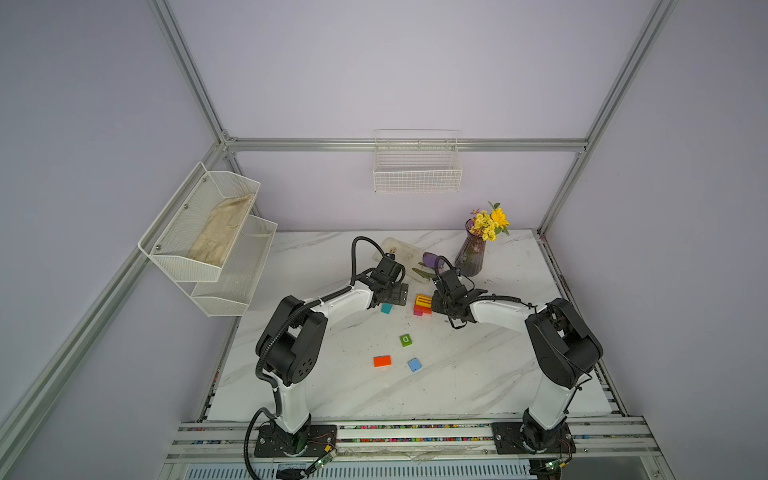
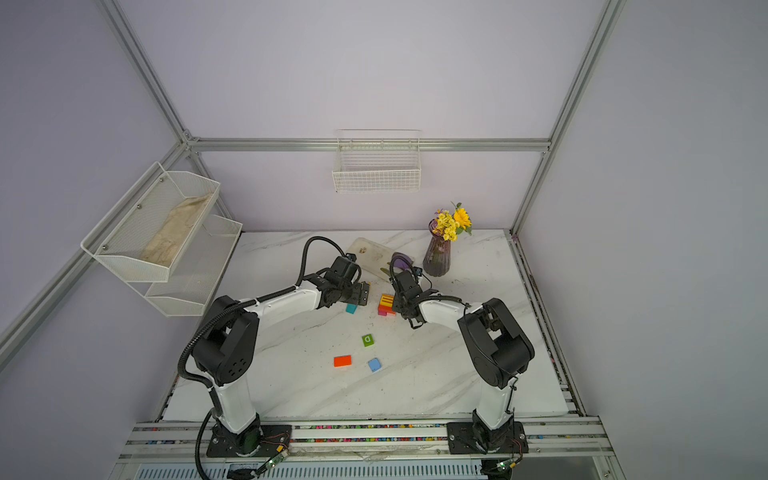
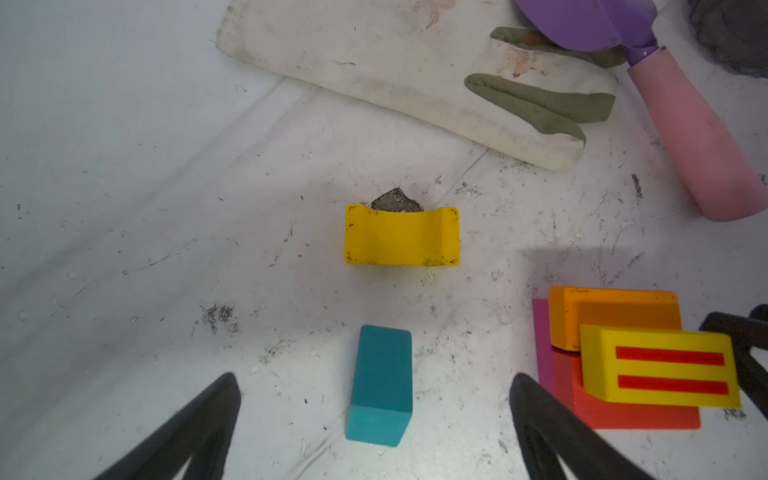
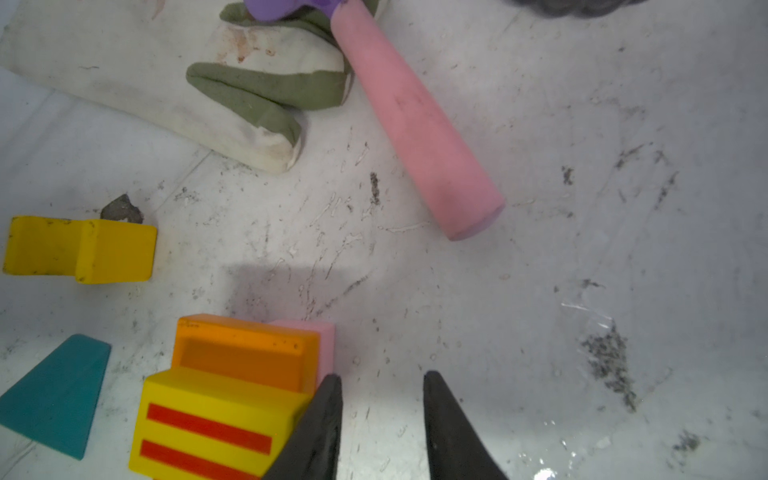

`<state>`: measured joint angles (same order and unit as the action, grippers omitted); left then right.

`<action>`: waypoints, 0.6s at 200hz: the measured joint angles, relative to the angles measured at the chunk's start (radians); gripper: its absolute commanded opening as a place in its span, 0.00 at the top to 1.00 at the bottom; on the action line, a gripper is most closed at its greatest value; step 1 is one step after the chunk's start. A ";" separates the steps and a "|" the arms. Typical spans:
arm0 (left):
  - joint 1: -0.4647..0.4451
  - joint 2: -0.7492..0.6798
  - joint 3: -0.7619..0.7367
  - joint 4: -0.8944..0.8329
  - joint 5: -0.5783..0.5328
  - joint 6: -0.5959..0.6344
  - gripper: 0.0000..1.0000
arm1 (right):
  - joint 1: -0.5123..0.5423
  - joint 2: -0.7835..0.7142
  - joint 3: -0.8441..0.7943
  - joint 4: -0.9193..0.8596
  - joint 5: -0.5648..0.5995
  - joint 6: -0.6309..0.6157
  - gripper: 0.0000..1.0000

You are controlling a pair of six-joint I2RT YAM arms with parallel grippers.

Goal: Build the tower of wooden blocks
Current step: 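Reach the left gripper over the yellow arch block beside the stack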

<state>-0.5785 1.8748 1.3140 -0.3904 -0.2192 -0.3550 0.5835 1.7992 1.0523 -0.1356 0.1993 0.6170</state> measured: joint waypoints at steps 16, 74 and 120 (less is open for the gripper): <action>0.000 0.010 0.008 0.000 0.003 0.000 0.00 | 0.000 0.003 0.000 0.003 -0.007 0.000 0.64; 0.000 0.023 0.048 -0.016 0.005 0.000 0.00 | 0.002 0.008 0.003 0.013 -0.014 0.000 0.64; 0.000 0.033 0.060 -0.022 0.005 0.001 0.00 | 0.006 0.013 0.012 0.014 -0.017 0.000 0.64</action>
<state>-0.5785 1.9079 1.3735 -0.4122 -0.2142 -0.3542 0.5900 1.8126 1.0641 -0.1219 0.1822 0.6170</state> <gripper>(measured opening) 0.997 0.355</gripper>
